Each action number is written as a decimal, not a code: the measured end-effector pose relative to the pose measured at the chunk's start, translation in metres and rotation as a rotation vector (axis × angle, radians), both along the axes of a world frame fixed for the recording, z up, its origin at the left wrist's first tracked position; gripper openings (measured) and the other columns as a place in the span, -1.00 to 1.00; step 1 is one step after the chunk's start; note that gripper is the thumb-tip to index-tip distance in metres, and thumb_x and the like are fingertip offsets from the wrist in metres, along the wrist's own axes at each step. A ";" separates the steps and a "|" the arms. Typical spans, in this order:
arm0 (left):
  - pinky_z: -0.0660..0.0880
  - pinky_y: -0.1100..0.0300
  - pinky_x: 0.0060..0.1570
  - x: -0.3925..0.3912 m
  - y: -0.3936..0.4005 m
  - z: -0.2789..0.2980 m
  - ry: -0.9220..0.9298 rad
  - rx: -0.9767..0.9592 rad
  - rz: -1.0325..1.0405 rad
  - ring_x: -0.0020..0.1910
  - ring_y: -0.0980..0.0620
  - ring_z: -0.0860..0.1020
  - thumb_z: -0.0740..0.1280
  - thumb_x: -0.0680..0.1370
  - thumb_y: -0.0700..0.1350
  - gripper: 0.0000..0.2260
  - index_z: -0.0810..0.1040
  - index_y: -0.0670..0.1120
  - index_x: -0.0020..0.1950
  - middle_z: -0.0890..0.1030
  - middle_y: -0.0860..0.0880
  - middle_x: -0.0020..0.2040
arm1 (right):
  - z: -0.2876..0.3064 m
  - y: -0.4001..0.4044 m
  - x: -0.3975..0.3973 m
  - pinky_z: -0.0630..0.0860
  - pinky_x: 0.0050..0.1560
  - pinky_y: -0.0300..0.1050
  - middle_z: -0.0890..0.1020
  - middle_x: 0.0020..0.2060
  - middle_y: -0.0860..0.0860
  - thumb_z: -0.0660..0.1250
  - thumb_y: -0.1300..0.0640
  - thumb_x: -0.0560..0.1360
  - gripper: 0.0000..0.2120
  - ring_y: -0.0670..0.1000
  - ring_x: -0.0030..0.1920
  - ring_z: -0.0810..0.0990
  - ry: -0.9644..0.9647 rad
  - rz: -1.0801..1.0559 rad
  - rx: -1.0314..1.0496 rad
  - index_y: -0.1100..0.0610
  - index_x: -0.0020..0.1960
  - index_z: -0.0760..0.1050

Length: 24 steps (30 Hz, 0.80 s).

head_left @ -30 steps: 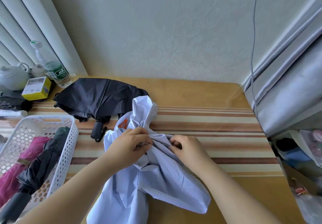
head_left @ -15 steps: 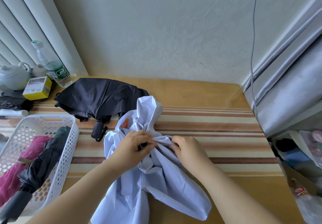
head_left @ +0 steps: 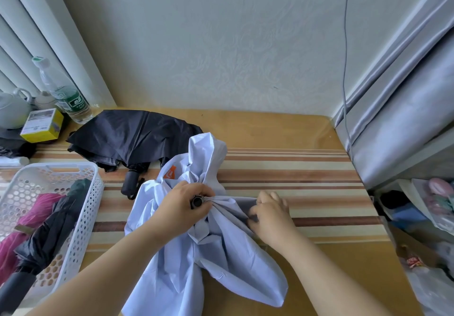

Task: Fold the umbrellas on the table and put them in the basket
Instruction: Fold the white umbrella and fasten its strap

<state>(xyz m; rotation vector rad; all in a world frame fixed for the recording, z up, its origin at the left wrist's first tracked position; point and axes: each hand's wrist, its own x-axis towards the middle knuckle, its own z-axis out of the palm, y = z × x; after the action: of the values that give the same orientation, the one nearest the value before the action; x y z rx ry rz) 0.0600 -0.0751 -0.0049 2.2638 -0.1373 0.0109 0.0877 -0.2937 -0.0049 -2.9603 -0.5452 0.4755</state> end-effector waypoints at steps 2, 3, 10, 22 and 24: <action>0.31 0.50 -0.12 -0.002 0.001 0.001 -0.025 0.041 0.024 -0.08 0.15 0.45 0.40 0.47 -0.24 -0.82 0.59 0.05 -0.11 0.49 0.50 -0.16 | 0.002 -0.007 0.004 0.23 0.24 -0.04 0.37 0.05 -0.04 0.14 0.02 0.61 -0.74 0.06 0.19 0.31 -0.089 -0.018 -0.044 0.01 0.11 0.59; 0.31 0.49 -0.13 -0.002 0.003 0.000 -0.029 0.044 0.033 -0.09 0.10 0.45 0.40 0.47 -0.26 -0.81 0.59 0.05 -0.12 0.49 0.49 -0.15 | 0.002 -0.012 0.008 0.25 0.20 -0.04 0.38 0.05 -0.04 0.12 0.00 0.62 -0.72 0.07 0.17 0.32 -0.113 -0.034 -0.058 0.00 0.12 0.59; 0.35 0.48 -0.26 -0.001 0.012 0.005 -0.037 -0.032 0.143 -0.25 0.29 0.48 0.38 0.47 -0.34 -0.70 0.52 0.09 -0.21 0.52 0.40 -0.28 | 0.011 -0.039 0.015 0.34 0.23 -0.11 0.27 0.33 -0.10 0.14 0.07 0.60 -0.69 0.01 0.32 0.28 0.058 0.033 0.146 -0.08 0.32 0.45; 0.28 0.38 -0.29 -0.003 0.017 0.002 -0.147 0.106 -0.009 -0.14 0.35 0.40 0.14 0.43 0.07 -0.74 0.58 0.01 -0.14 0.48 0.47 -0.18 | 0.021 -0.017 0.058 0.45 -0.41 -0.12 0.52 -0.45 0.02 0.49 0.22 0.06 -0.84 0.15 -0.43 0.55 -0.329 0.178 -0.037 0.14 -0.43 0.52; 0.29 0.44 -0.31 -0.006 0.018 0.000 -0.172 0.108 0.005 -0.19 0.27 0.38 0.14 0.44 0.06 -0.78 0.55 0.04 -0.11 0.48 0.46 -0.16 | 0.035 -0.016 0.055 0.29 -0.45 -0.27 0.45 -0.51 -0.02 0.43 0.04 0.07 -0.80 0.08 -0.49 0.48 -0.332 0.260 0.010 0.11 -0.47 0.45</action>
<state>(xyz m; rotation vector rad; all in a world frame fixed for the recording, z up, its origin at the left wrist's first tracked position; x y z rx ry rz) 0.0541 -0.0569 -0.0047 2.3692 -0.2284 0.2054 0.1432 -0.3098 0.0298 -2.9861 -0.9687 -0.0073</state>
